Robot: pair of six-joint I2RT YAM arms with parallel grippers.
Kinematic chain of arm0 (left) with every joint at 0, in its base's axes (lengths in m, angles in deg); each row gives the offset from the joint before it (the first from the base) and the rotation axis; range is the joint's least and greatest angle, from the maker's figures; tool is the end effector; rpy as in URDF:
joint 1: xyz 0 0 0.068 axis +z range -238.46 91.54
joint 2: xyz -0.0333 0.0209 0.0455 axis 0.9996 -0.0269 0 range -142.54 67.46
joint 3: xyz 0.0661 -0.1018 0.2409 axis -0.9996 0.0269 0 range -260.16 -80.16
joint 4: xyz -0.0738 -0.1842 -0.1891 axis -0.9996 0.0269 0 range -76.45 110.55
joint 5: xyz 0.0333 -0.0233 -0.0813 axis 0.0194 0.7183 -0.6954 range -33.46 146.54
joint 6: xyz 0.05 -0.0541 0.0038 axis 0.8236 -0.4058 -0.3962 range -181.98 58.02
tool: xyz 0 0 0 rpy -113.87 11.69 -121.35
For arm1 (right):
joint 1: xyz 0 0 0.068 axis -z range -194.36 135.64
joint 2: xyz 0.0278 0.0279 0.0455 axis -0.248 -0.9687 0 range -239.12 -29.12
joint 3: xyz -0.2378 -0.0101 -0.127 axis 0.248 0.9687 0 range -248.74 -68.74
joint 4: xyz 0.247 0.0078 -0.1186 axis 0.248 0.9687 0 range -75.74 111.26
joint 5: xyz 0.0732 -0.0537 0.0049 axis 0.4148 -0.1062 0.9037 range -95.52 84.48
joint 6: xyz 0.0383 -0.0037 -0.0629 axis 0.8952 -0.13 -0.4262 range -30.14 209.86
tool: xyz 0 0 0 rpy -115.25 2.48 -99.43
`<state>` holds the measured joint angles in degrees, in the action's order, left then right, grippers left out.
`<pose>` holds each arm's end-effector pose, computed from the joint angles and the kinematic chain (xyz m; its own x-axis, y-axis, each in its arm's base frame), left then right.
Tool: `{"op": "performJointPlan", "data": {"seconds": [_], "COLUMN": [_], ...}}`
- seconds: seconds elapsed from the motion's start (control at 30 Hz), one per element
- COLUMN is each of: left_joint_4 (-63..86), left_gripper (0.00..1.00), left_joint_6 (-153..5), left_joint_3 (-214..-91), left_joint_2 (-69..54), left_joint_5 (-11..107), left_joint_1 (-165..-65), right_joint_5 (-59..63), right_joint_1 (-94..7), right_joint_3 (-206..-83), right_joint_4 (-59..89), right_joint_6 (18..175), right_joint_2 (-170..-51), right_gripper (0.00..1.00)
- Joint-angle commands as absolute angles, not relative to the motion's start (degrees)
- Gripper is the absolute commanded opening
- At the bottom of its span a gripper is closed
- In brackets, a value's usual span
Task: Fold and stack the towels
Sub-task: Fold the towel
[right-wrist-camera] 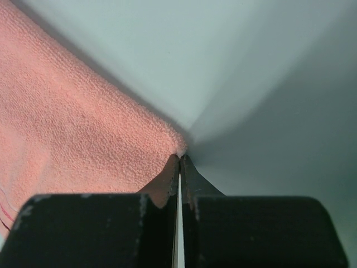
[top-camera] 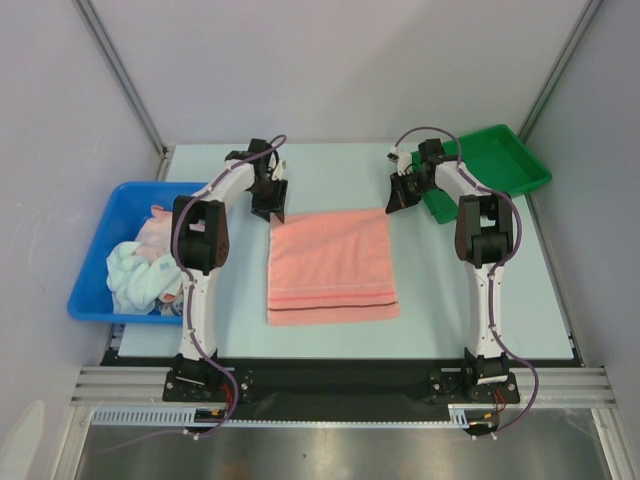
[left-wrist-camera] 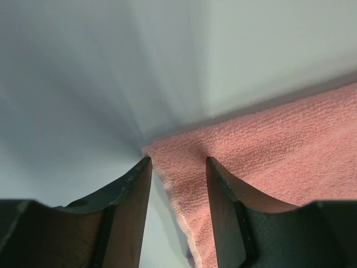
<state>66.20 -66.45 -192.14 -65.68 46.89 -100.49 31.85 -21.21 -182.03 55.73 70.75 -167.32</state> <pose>0.4854 -0.1141 0.1371 -0.9559 0.1253 -0.2656 0.1774 0.9672 -0.1820 0.5151 0.0996 0.1203 -0.7493 -0.3522 -0.5608 -0.6156 0.6824 0.3941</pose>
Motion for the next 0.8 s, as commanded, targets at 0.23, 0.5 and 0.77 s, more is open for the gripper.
{"op": "performJointPlan", "data": {"seconds": [0.23,0.5,0.77], "left_joint_4": [63.74,65.85,66.02], "left_gripper": [0.53,0.51,0.44], "left_joint_6": [-65.32,-65.15,-65.41], "left_joint_3": [-193.88,-193.81,-192.83], "left_joint_2": [-60.78,-63.59,-65.69], "left_joint_5": [49.24,49.95,48.10], "left_joint_1": [-100.15,-100.23,-100.67], "right_joint_5": [30.08,30.25,30.26], "right_joint_1": [-20.51,-20.43,-20.43], "right_joint_3": [-183.70,-183.70,-183.79], "right_joint_4": [55.48,55.66,55.48], "right_joint_6": [69.38,69.38,69.56], "right_joint_2": [-166.15,-165.88,-165.97], "right_gripper": [0.00,0.00,0.00]}}
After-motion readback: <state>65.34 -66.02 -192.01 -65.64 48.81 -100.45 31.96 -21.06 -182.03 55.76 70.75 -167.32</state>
